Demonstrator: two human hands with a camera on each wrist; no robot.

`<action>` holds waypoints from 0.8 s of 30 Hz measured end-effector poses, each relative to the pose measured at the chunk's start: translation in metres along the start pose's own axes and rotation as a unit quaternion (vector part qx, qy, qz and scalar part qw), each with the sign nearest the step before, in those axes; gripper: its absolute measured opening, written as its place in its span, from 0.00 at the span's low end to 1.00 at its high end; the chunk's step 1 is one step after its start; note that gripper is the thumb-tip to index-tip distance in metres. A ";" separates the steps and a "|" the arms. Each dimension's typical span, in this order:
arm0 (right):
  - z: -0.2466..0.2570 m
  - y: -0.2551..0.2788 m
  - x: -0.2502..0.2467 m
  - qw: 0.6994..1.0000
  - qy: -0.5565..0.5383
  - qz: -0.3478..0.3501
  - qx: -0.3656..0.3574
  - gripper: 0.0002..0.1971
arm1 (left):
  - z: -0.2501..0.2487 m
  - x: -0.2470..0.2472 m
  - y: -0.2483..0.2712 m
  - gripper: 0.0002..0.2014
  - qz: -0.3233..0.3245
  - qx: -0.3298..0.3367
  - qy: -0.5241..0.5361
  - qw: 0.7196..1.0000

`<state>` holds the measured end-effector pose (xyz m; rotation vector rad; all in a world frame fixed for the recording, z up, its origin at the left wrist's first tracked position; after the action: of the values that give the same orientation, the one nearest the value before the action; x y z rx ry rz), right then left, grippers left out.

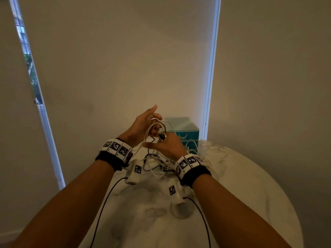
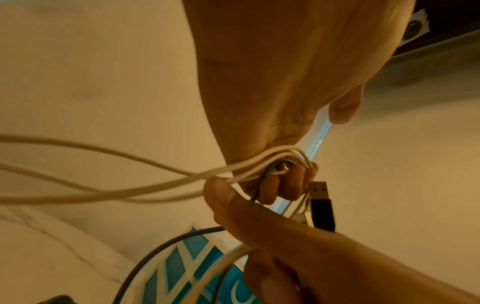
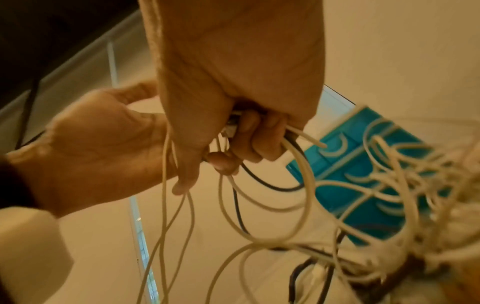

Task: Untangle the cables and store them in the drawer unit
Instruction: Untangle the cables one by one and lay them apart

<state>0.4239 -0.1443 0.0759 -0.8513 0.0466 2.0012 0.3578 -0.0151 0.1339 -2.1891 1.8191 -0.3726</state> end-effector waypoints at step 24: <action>0.014 -0.001 -0.072 0.983 -0.129 -0.083 -0.102 0.15 | 0.040 0.000 -0.003 0.14 0.075 -0.011 -0.320 0.944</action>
<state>0.4406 -0.1930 0.1286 -0.6897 -0.3719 1.9634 0.3753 -0.0132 0.0976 -1.8551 1.5910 0.3591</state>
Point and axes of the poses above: each hand's wrist, its own y-axis away from the middle knuckle, its own x-axis out of the palm, z = x × y, the point moved 1 cm from there along -y, towards the middle knuckle, and after that the axes turned 6 degrees about x, right-handed, at the moved point
